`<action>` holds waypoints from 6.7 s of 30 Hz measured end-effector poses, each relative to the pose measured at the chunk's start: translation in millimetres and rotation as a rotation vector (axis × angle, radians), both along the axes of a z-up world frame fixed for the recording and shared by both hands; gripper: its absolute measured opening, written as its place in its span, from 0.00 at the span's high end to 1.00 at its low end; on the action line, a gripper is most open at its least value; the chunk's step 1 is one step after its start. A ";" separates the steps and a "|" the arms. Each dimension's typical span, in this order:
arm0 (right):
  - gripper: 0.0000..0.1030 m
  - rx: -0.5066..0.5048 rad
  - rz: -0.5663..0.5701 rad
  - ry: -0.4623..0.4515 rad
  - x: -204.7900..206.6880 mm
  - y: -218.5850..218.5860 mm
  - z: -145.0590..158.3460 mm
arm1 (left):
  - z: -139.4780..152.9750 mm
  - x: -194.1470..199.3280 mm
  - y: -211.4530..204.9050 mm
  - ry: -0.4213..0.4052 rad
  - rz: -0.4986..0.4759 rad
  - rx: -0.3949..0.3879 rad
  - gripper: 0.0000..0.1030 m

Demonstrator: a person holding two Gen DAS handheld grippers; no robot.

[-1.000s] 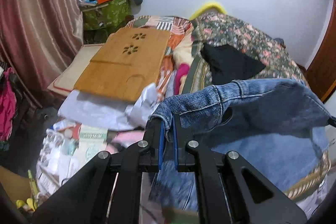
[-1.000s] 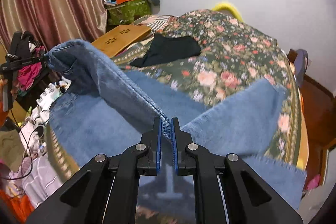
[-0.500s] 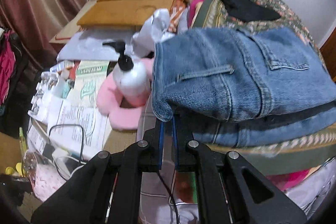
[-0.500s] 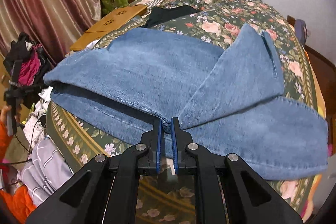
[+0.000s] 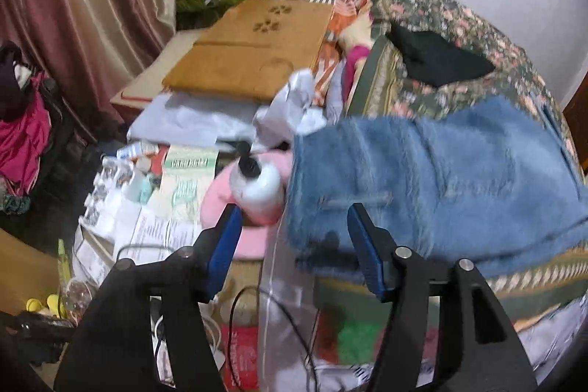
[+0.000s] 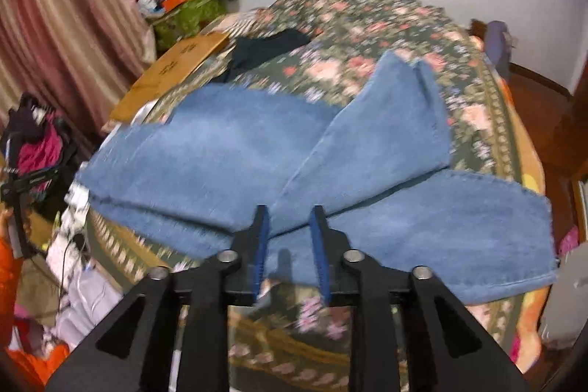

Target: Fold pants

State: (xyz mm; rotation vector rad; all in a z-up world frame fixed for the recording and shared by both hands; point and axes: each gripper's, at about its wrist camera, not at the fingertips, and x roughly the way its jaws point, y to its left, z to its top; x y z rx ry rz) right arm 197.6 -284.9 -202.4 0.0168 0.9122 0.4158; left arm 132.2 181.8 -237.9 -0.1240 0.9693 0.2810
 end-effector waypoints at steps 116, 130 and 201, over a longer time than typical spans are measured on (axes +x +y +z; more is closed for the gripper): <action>0.62 -0.052 0.086 -0.112 85.5 79.0 14.7 | -8.7 104.3 -8.0 0.015 -0.059 -0.015 0.09; 0.62 -0.164 0.290 0.031 165.7 208.8 -47.3 | -92.5 117.5 31.6 0.110 -0.177 -0.244 0.27; 0.44 0.028 -0.537 -0.036 -26.5 -166.7 -20.6 | 37.5 96.2 -139.0 -0.041 -0.134 -0.052 0.23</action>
